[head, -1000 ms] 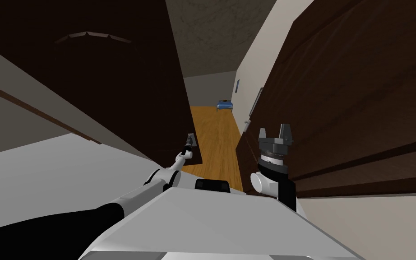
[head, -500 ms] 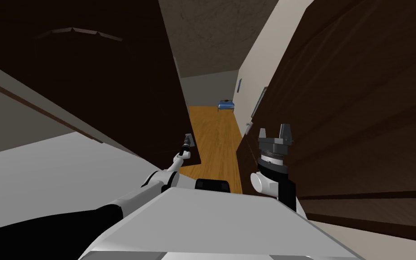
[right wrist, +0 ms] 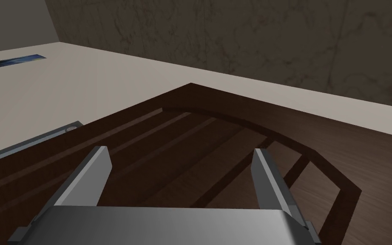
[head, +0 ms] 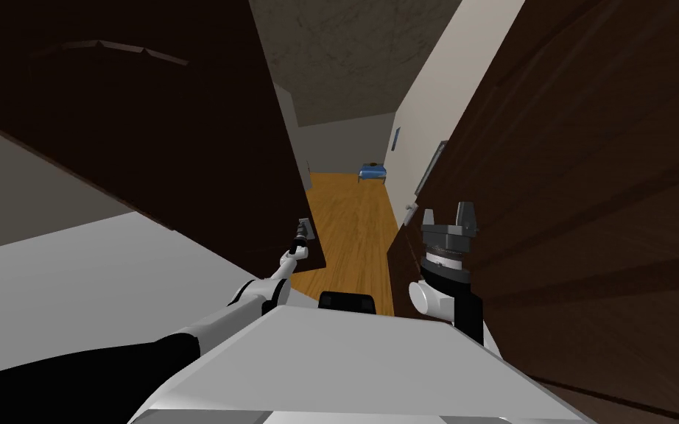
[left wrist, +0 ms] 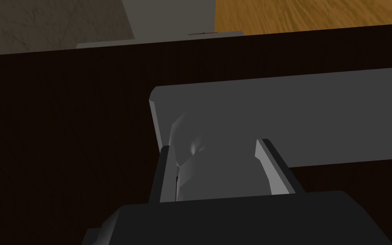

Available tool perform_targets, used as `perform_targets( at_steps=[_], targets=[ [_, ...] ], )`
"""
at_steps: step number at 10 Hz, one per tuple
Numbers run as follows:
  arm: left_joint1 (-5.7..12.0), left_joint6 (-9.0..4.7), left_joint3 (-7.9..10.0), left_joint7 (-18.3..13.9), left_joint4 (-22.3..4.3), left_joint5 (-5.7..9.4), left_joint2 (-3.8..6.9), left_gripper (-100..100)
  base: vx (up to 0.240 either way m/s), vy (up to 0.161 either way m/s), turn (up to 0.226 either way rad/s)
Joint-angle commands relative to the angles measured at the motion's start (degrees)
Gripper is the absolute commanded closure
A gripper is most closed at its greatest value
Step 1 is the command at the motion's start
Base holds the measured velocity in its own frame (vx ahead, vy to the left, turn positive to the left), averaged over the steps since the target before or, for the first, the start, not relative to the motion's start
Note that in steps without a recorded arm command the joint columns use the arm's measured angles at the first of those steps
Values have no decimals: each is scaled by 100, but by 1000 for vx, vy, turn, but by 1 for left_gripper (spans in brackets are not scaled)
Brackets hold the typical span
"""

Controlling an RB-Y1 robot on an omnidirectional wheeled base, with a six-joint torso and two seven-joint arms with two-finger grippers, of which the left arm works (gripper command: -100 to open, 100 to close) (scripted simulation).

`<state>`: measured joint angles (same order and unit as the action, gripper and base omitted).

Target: Push the door open

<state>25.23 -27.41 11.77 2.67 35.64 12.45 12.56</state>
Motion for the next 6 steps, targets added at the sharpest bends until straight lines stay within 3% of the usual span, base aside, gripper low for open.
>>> perform_targets(
  at_steps=[1,3,6],
  targets=[
    [75,-83,73,10,-147,20,70,100,196,-82,40],
    [73,-84,114,24,-156,30,85,100,129,-64,45],
    [98,-120,119,6,-217,49,113,100,60,-4,11]
  ],
)
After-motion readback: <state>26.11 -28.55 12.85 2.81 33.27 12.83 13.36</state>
